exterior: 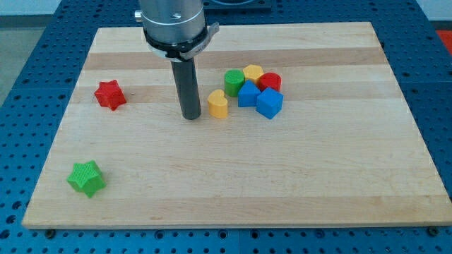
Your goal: Place the yellow heart close to the green circle
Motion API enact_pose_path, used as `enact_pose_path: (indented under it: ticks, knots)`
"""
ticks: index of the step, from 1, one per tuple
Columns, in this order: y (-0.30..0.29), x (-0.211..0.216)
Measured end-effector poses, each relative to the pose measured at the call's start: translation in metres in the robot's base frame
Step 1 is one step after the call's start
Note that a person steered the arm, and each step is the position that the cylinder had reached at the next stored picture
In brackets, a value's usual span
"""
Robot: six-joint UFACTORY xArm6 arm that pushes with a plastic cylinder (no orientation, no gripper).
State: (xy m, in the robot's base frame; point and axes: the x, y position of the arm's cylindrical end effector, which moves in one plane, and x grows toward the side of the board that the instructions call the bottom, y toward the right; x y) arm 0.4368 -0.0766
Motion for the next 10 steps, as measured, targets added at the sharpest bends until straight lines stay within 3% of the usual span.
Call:
enact_pose_path:
  ticks: [3, 7, 10]
  knots:
    - [0.008, -0.019]
    - [0.023, 0.011]
    - [0.024, 0.003]
